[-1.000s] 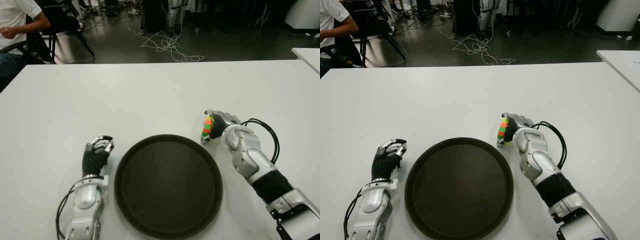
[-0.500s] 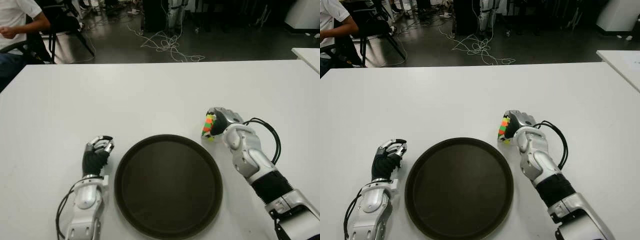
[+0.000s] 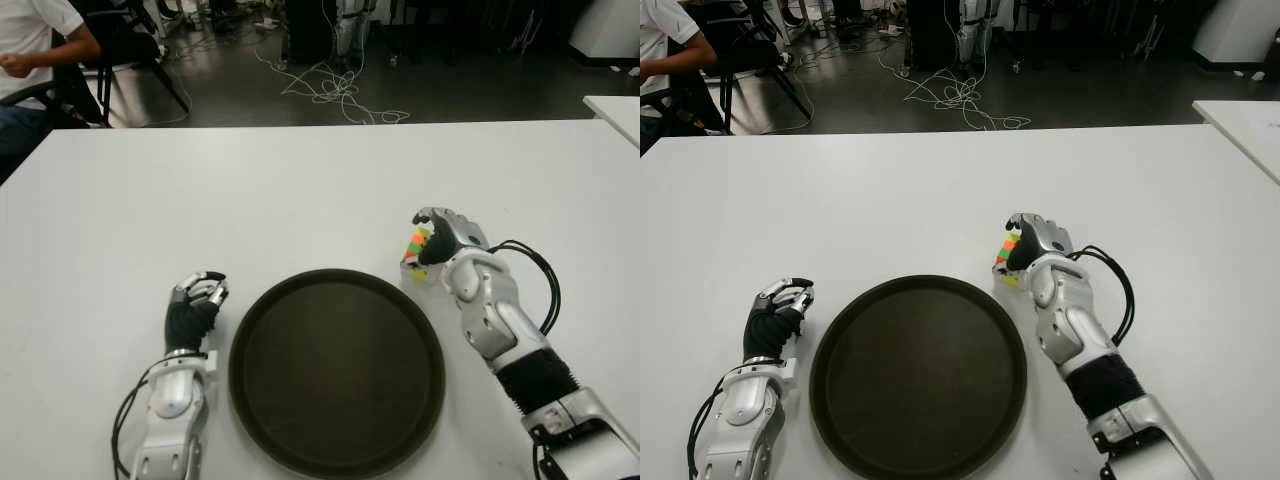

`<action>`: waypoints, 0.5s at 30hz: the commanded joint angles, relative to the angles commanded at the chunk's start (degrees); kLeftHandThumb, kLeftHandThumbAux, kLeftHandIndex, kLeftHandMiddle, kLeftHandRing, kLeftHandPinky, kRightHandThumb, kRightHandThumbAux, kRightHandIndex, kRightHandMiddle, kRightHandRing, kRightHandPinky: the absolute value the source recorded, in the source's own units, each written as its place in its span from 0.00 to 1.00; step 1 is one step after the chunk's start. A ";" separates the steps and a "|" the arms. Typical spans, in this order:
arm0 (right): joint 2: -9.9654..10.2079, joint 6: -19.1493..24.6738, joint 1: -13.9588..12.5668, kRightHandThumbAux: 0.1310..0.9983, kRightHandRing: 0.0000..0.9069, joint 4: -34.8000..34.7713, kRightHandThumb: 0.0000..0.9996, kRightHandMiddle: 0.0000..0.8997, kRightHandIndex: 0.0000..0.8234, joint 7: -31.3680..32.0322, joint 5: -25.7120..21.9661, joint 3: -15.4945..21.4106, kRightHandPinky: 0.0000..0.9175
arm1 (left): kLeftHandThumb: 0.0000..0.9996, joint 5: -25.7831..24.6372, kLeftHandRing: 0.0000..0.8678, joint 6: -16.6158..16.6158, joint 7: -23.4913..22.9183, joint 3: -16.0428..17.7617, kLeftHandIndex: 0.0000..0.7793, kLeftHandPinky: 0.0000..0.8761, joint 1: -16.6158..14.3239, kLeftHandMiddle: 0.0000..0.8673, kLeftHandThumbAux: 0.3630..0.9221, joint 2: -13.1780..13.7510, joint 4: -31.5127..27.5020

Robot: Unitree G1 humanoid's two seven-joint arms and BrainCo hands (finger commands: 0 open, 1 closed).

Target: Pick up the Rubik's Cube and put it in the plate

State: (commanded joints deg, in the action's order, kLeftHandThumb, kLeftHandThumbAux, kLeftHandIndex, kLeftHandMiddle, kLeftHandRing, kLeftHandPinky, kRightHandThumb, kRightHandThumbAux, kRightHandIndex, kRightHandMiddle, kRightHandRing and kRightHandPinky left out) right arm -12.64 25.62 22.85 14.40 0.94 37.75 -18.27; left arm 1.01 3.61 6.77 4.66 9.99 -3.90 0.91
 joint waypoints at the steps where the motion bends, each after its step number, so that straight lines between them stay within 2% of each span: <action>1: 0.08 -0.10 -0.04 0.83 0.80 -0.04 0.01 0.78 0.67 -0.10 -0.18 0.14 0.81 | 0.71 0.01 0.96 -0.05 0.02 0.00 0.57 0.94 0.00 0.94 0.61 0.00 0.02; 5: 0.26 -0.40 -0.19 0.82 0.81 -0.38 0.00 0.79 0.67 -0.46 -0.82 0.51 0.81 | 0.71 0.29 0.95 -0.29 0.37 -0.01 0.57 0.94 -0.02 0.94 0.61 -0.07 0.13; 10: 0.42 -1.00 -0.38 0.82 0.85 -0.66 0.00 0.82 0.71 -0.89 -1.50 0.98 0.82 | 0.71 0.41 0.96 -0.29 0.44 0.02 0.57 0.94 -0.08 0.94 0.61 -0.01 0.25; 15: 0.61 -2.35 -0.69 0.85 0.85 -0.70 0.00 0.83 0.74 -1.86 -2.09 1.48 0.82 | 0.71 0.26 0.95 -0.29 0.30 0.07 0.57 0.94 -0.11 0.94 0.61 0.00 0.33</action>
State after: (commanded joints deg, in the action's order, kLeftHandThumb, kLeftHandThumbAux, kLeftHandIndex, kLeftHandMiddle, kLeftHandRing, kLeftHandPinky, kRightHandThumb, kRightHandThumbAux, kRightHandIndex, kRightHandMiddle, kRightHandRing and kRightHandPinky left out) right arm -12.03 23.27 22.16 13.70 -0.92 35.66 -16.79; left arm 1.27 3.32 7.08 4.73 9.88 -3.90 1.24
